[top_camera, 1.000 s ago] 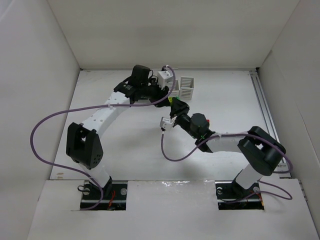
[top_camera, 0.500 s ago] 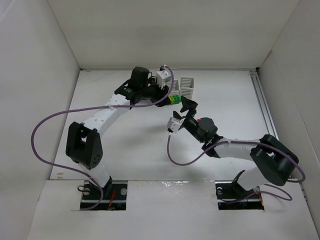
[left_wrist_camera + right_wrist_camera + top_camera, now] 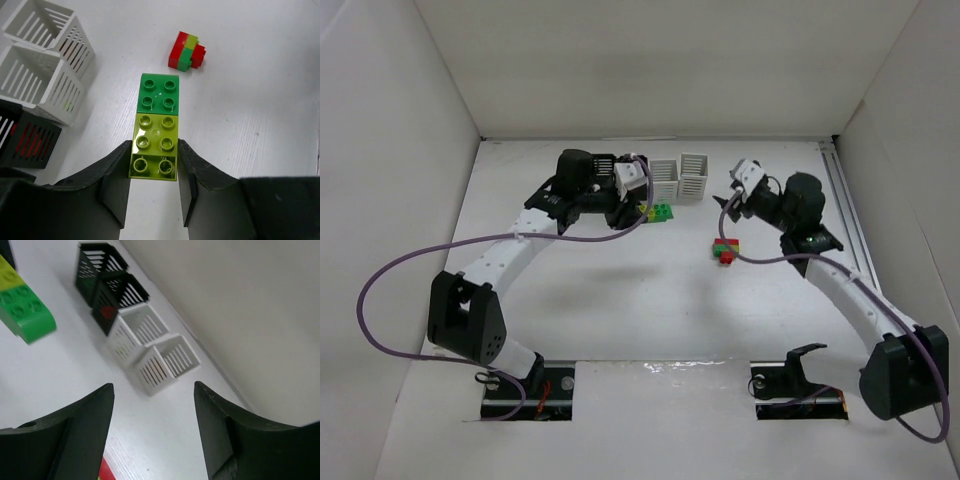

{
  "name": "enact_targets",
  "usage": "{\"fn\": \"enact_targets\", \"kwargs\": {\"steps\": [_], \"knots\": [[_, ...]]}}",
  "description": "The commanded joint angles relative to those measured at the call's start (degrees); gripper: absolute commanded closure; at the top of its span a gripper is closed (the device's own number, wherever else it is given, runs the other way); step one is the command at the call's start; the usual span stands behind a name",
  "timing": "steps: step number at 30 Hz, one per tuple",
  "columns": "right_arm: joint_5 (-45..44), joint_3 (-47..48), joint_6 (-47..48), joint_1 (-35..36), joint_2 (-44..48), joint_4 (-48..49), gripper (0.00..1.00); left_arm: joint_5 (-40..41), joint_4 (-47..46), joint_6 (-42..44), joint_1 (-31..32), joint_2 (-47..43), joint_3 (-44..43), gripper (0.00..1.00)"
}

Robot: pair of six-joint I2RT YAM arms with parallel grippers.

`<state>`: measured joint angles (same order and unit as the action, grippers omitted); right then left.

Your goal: Sort the legos into containers by color

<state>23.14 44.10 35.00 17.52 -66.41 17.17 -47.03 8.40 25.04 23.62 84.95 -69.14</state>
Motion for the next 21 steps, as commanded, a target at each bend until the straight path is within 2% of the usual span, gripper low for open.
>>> {"fn": "enact_targets", "kwargs": {"steps": [1,4,5,7,10,11,18,21], "knots": [[23.6,11.9,-8.0,-3.4,-1.6,-20.5,0.3,-6.8,2.2,11.7,-0.6,-2.2,1.2,1.0],[32.5,20.4,-3.3,-4.1,-8.8,-37.0,0.34,-9.7,5.2,16.4,-0.6,-1.7,1.2,1.0],[33.9,26.2,-1.1,-3.5,-10.9,-40.8,0.35,-10.4,5.2,17.1,-0.6,-1.7,1.2,1.0],[36.0,31.3,2.9,-2.8,-16.7,-49.5,0.35,-11.2,6.9,18.2,-0.6,-1.2,0.7,1.0],[36.7,39.9,10.2,-0.7,-22.5,-56.5,0.32,-13.3,9.5,20.1,-1.1,-0.6,-1.3,1.0],[37.4,43.6,12.2,-0.2,-23.8,-61.6,0.31,-14.7,9.5,20.1,-1.8,0.0,-1.9,1.0],[39.0,56.0,26.8,3.2,-33.4,-81.7,0.25,-16.7,8.8,17.8,-3.1,0.7,-3.2,1.0],[37.3,57.4,26.8,4.0,-34.1,-81.3,0.24,-16.7,8.3,16.5,-3.7,0.7,-3.2,1.0]]}}
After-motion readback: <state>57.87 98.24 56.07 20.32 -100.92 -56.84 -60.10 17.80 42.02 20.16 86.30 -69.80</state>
